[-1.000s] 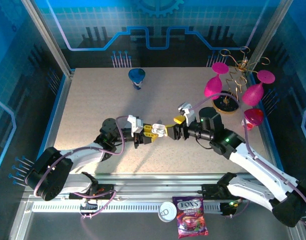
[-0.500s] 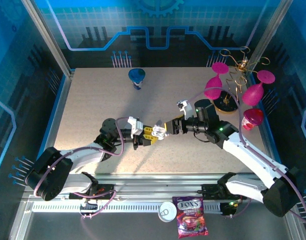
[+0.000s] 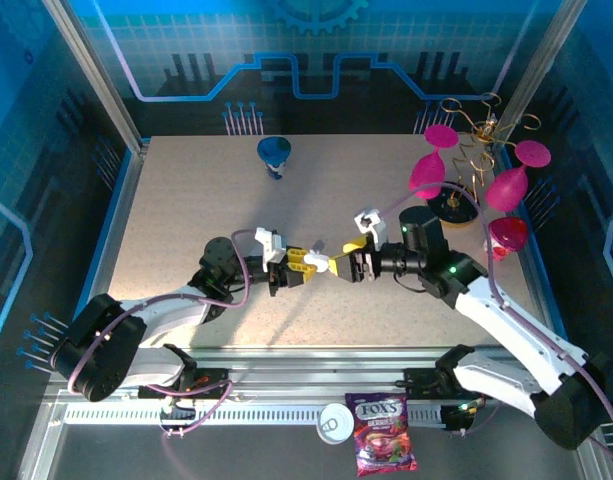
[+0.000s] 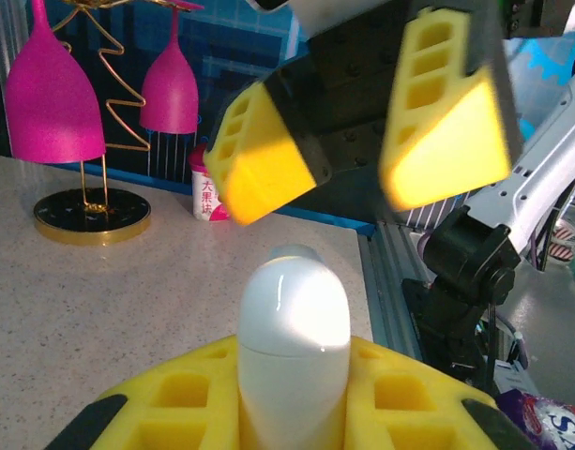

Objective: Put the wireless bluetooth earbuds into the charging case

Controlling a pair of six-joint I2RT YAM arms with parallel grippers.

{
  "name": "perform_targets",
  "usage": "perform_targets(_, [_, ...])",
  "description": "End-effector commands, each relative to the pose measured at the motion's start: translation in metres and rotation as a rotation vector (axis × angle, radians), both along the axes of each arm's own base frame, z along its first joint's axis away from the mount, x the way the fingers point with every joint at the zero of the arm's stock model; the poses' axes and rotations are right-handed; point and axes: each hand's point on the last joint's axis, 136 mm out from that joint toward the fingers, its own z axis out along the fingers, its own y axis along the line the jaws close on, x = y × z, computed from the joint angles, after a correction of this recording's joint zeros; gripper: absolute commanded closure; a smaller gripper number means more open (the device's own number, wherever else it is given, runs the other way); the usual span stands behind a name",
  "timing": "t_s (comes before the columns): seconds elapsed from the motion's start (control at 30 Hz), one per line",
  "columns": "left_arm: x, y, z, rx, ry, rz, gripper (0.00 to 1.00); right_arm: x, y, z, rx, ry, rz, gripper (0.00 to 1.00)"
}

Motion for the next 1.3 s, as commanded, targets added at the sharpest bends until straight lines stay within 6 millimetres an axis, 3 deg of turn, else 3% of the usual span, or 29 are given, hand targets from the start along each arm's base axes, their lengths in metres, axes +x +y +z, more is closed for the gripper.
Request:
perform_targets(0.0, [-0.005, -0.003, 0.022, -0.038, 0.032, -0.051, 1.0, -0.015, 0.009, 0.021, 0.068, -0.172, 0.117, 0.33])
perform_targets(0.3, [-0.027, -0.007, 0.037, -0.073, 0.085, -0.207, 1.0, -0.018, 0.021, 0.017, 0.076, -0.212, 0.209, 0.47])
perform_targets(0.6, [-0.024, -0.007, 0.04, -0.094, 0.08, -0.203, 1.0, -0.029, 0.03, 0.004, 0.086, -0.134, 0.306, 0.59])
perform_targets(0.83, [-0.019, -0.008, 0.036, -0.088, 0.084, -0.177, 0.99, -0.03, 0.031, 0.004, 0.084, -0.124, 0.315, 0.78])
perform_targets(1.0, [-0.013, -0.007, 0.031, -0.068, 0.085, -0.131, 0.77, -0.023, 0.029, 0.004, 0.07, -0.14, 0.277, 0.86])
perform_targets(1.17, [0.003, -0.003, 0.02, -0.031, 0.078, -0.008, 0.25, -0.005, 0.024, -0.003, 0.051, -0.134, 0.179, 0.87])
perform_targets(1.27, [0.015, 0.005, 0.003, 0.016, 0.044, 0.105, 0.12, 0.023, 0.015, -0.015, 0.027, -0.104, 0.026, 0.87])
